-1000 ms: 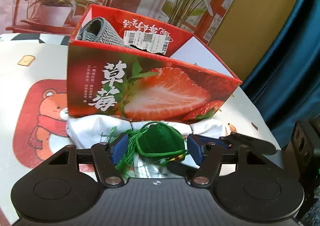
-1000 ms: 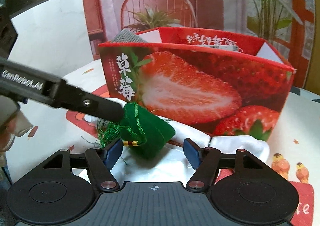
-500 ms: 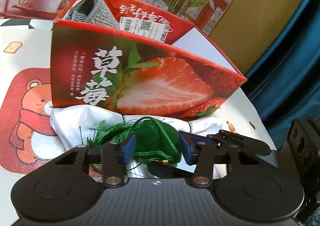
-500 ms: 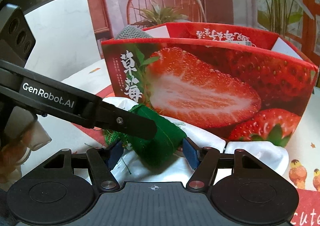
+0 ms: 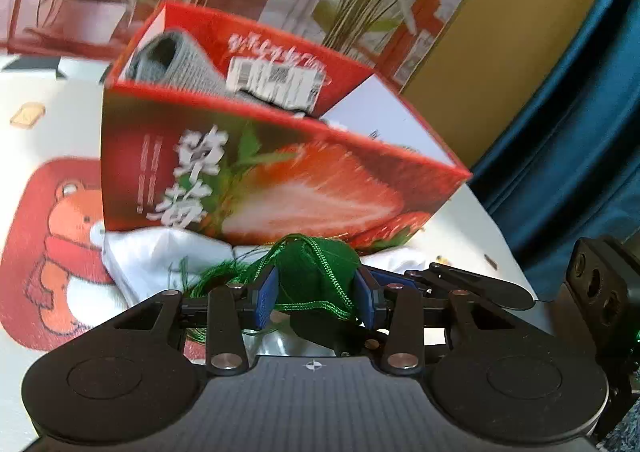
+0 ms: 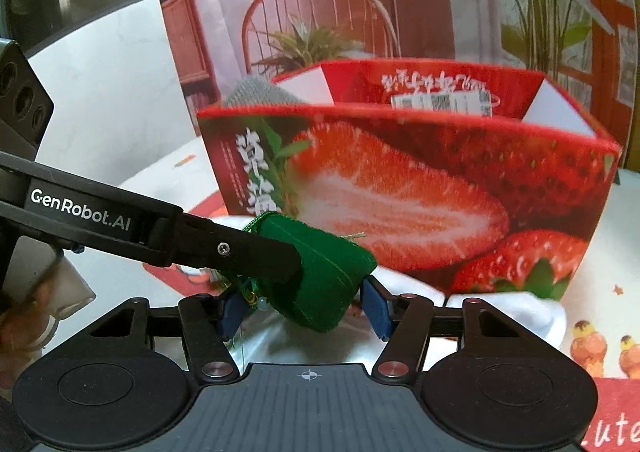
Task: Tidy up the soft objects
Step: 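Lift the green pouch with both tools and carry it over the red box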
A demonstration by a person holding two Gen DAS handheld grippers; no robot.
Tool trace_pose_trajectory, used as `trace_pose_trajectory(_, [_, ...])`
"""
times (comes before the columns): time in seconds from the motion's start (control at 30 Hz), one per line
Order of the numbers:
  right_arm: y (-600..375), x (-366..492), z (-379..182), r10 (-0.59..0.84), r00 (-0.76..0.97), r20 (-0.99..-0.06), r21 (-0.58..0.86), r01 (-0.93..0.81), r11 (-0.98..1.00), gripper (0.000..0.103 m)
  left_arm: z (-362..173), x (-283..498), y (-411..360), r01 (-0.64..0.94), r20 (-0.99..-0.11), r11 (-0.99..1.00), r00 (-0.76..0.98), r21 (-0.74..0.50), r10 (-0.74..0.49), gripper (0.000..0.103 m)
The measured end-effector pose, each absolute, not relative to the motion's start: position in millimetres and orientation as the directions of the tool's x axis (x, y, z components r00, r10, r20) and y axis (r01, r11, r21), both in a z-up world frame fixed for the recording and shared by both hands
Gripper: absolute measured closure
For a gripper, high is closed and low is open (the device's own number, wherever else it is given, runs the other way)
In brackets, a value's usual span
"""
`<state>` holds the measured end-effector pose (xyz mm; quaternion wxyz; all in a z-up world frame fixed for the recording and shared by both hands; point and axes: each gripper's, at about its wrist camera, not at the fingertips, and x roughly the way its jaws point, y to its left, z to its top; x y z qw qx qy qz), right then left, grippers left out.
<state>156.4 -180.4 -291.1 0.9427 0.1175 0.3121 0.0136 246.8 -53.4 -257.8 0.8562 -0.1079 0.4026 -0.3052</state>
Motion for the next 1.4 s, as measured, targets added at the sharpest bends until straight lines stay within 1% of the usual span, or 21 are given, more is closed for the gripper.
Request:
trace_pose_trajectory(0.27, [-178, 145, -260, 0.080, 0.847, -0.526, 0.214, 0.041, 0.976, 0.047, -226, 229, -53, 0.474, -0.574, 0.786, 0.541, -0.396, -0.615, 0.059])
trace_pose_trajectory(0.83, [-173, 132, -202, 0.041, 0.896, -0.443, 0.131, 0.019, 0.991, 0.048, -181, 214, -55, 0.523, -0.498, 0.774, 0.595, -0.356, -0.631, 0.059])
trace_pose_trajectory(1.4, [-195, 158, -141, 0.018, 0.926, -0.376, 0.076, 0.012, 0.997, 0.048, -130, 238, -64, 0.551, -0.417, 0.764, 0.640, -0.335, -0.645, 0.059])
